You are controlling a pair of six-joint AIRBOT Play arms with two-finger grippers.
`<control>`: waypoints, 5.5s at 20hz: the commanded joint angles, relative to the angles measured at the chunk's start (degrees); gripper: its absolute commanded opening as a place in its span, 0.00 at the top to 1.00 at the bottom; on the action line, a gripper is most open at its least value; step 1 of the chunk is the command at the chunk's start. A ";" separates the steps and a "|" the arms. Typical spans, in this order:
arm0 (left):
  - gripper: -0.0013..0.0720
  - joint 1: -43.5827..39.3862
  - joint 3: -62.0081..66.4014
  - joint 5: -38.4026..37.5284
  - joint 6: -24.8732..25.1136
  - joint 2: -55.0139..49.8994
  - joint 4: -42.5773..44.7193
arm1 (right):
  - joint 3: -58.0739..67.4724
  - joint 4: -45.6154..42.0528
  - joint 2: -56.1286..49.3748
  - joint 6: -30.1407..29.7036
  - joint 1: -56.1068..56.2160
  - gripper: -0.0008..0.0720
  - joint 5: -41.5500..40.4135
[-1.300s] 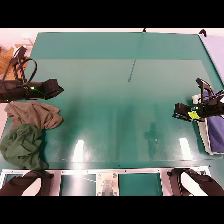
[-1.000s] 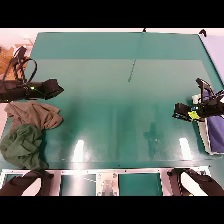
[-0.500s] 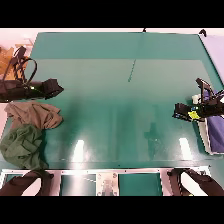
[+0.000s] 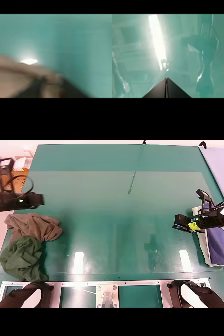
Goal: Fold the shirts.
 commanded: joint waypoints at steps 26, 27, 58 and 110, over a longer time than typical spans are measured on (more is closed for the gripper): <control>0.95 -5.73 31.65 -17.38 5.79 -15.50 -28.44 | 0.00 0.02 0.04 0.00 0.07 0.79 -7.23; 0.95 -11.69 33.57 -15.91 5.77 -15.56 -28.46 | 0.00 0.04 0.04 0.00 0.07 0.80 -7.21; 0.17 -15.23 10.88 -3.45 19.56 -44.76 -57.13 | 0.00 20.17 -29.66 -12.02 9.79 0.49 -11.30; 0.95 -15.15 61.22 7.65 28.63 -53.18 -44.78 | 6.10 41.94 -13.07 -26.21 -16.13 0.96 -28.59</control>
